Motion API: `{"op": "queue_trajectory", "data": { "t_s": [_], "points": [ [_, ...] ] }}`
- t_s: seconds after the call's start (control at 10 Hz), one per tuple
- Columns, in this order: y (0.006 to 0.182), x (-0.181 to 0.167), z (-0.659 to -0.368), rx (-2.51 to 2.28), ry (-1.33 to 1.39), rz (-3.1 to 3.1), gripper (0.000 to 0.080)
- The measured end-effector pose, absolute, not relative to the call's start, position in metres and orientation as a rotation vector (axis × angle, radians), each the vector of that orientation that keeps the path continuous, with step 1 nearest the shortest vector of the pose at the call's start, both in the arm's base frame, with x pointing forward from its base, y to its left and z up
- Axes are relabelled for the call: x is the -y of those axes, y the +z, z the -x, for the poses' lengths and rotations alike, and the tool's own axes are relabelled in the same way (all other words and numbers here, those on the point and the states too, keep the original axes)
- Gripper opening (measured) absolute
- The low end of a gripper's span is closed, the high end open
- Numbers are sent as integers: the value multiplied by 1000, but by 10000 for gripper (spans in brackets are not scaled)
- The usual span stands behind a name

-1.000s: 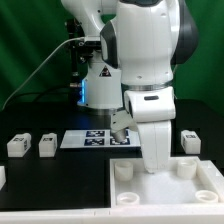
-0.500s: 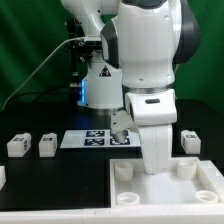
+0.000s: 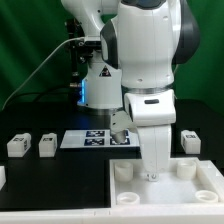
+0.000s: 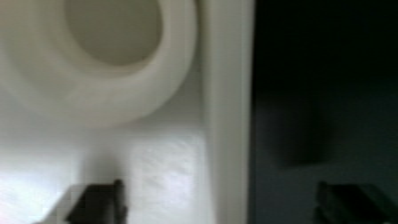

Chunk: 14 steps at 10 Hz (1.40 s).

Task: Assemble one leg

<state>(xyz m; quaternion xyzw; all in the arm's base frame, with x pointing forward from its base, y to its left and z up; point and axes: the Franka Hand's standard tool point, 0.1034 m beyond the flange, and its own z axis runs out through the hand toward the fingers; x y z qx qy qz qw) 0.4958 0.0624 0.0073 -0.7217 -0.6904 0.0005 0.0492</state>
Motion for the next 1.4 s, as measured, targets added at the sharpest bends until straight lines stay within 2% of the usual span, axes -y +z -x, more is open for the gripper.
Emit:
{"op": "queue_trajectory", "data": {
  "t_s": [0.7,0.9,1.2,1.4],
  "points": [
    [9,-62,-497,2101,0,2203,649],
    [35,-70,-496,1964,33,2343,649],
    [66,-110,-474,1745,20,2537,649],
    [67,-137,-463,1258,36,2787,649]
  ]
}}
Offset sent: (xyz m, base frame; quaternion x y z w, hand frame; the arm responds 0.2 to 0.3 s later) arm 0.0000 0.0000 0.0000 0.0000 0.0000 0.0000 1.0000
